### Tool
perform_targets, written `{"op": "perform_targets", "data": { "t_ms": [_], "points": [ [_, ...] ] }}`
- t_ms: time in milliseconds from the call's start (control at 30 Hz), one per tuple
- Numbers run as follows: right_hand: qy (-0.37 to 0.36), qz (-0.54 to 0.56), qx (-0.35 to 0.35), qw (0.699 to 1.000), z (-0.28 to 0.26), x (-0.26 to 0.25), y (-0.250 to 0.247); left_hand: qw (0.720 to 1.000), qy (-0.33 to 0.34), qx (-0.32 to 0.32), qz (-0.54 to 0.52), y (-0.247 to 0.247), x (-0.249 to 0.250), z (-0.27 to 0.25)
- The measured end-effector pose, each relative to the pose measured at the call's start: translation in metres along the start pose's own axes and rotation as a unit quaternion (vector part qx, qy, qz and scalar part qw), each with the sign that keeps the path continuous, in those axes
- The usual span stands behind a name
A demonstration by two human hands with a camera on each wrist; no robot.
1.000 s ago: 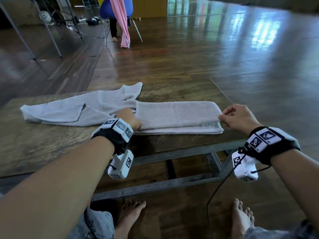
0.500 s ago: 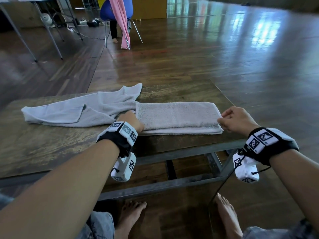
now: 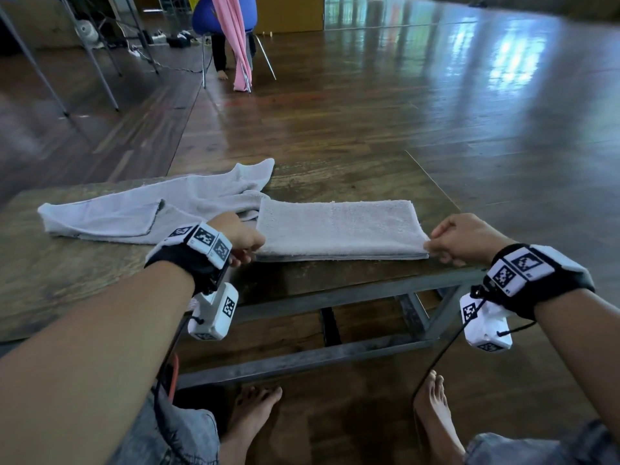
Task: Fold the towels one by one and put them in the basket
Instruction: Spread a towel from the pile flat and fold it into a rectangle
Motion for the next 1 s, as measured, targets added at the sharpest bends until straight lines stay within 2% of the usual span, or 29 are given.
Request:
{"op": "perform_targets", "data": {
  "t_ms": [67, 133, 200, 233, 267, 300, 367, 433, 533, 600, 667, 733, 867, 933, 1000],
  "points": [
    [0.007, -0.026, 0.006, 1.000, 0.000, -0.001, 0.003, 1.000, -0.007, -0.004, 0.019, 0.002, -0.003, 0.002],
    [-0.001, -0.093, 0.051, 0.994, -0.004, -0.006, -0.001, 0.996, 0.016, 0.018, 0.088, -0.003, -0.001, 0.006],
    [-0.045, -0.175, 0.146, 0.973, -0.017, -0.020, -0.011, 0.976, 0.102, 0.086, 0.174, -0.013, 0.018, 0.009],
    [-0.093, -0.194, 0.180, 0.960, -0.026, -0.032, -0.011, 0.964, 0.164, 0.113, 0.178, -0.014, 0.032, 0.009],
    [-0.153, -0.198, 0.182, 0.951, -0.035, -0.044, -0.004, 0.954, 0.226, 0.120, 0.158, -0.009, 0.045, 0.007],
    [-0.207, -0.202, 0.149, 0.946, -0.043, -0.054, 0.009, 0.945, 0.280, 0.103, 0.136, 0.000, 0.058, 0.004],
    [-0.261, -0.244, 0.040, 0.933, -0.056, -0.064, 0.045, 0.930, 0.340, 0.021, 0.141, 0.030, 0.073, 0.000],
    [-0.264, -0.300, 0.001, 0.917, -0.062, -0.069, 0.067, 0.913, 0.346, -0.048, 0.208, 0.057, 0.077, 0.002],
    [-0.244, -0.317, 0.051, 0.915, -0.062, -0.082, 0.069, 0.902, 0.332, -0.075, 0.264, 0.067, 0.082, 0.003],
    [-0.272, -0.330, 0.100, 0.898, -0.066, -0.094, 0.073, 0.900, 0.349, -0.065, 0.253, 0.067, 0.092, 0.000],
    [-0.321, -0.302, 0.121, 0.889, -0.074, -0.105, 0.086, 0.899, 0.368, -0.010, 0.237, 0.071, 0.103, -0.006],
    [-0.346, -0.271, 0.096, 0.893, -0.074, -0.113, 0.104, 0.902, 0.356, 0.028, 0.241, 0.083, 0.103, -0.007],
    [-0.312, -0.253, 0.019, 0.916, -0.057, -0.107, 0.136, 0.926, 0.257, -0.076, 0.267, 0.118, 0.073, 0.004],
    [-0.277, -0.266, -0.004, 0.923, -0.046, -0.094, 0.145, 0.927, 0.244, -0.100, 0.268, 0.121, 0.065, 0.010],
    [-0.263, -0.288, -0.004, 0.921, -0.040, -0.088, 0.148, 0.926, 0.253, -0.093, 0.264, 0.118, 0.061, 0.014]
  ]
}}
Point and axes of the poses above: each hand's wrist, its own z-axis towards the middle knuckle, its own y-axis out of the palm, x = y × z, the point moved 8 cm from there along z, towards the middle knuckle, and after that the axes turned 10 degrees about y, right-handed, at the moved point
